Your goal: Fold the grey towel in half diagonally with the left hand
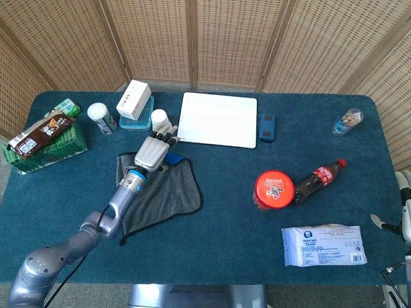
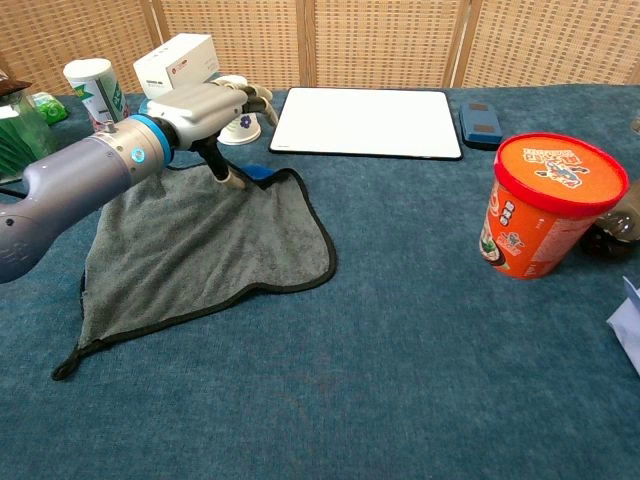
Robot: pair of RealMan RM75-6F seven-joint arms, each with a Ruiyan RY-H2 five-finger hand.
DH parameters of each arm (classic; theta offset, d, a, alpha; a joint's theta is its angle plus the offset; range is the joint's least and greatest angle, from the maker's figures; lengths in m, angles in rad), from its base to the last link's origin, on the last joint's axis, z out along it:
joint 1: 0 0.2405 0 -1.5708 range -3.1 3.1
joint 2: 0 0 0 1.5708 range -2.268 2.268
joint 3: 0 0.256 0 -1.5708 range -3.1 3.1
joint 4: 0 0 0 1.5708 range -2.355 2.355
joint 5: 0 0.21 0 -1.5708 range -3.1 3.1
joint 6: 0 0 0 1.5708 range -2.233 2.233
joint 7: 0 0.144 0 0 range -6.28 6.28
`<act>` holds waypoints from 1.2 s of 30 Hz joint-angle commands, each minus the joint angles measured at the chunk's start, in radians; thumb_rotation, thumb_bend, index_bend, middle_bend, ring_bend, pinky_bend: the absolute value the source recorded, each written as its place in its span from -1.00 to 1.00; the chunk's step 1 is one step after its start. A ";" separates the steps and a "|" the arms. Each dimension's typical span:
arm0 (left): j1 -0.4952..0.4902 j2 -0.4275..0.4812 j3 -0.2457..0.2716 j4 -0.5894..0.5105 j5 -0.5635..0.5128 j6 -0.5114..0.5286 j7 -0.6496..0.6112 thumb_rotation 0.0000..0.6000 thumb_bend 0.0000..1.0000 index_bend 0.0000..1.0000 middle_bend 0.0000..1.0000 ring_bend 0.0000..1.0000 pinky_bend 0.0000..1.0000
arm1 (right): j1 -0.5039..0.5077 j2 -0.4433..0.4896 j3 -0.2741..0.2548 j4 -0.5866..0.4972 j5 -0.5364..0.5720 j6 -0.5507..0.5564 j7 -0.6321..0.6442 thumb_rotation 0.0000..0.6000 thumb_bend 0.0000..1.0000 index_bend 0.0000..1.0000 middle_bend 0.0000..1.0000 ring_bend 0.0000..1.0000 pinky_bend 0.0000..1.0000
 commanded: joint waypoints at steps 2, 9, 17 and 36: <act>-0.019 -0.021 0.000 0.028 -0.006 -0.016 -0.004 1.00 -0.48 -0.46 -1.00 -1.00 -1.00 | 0.000 0.001 0.002 0.002 0.004 -0.004 0.004 1.00 -1.00 -0.98 -1.00 -1.00 -1.00; -0.041 -0.052 0.002 0.086 -0.010 -0.025 -0.015 1.00 -0.34 -0.37 -1.00 -1.00 -1.00 | 0.002 0.002 0.003 0.009 0.007 -0.016 0.017 1.00 -1.00 -0.99 -1.00 -1.00 -1.00; -0.056 -0.085 0.010 0.147 -0.010 -0.027 -0.021 1.00 -0.31 0.10 -1.00 -1.00 -1.00 | 0.004 0.002 0.003 0.013 0.008 -0.024 0.025 1.00 -1.00 -0.99 -1.00 -1.00 -1.00; -0.061 -0.094 0.026 0.179 -0.002 0.013 -0.003 1.00 -0.04 0.43 -1.00 -1.00 -1.00 | 0.006 0.003 0.000 0.011 0.005 -0.034 0.030 1.00 -1.00 -0.98 -1.00 -1.00 -1.00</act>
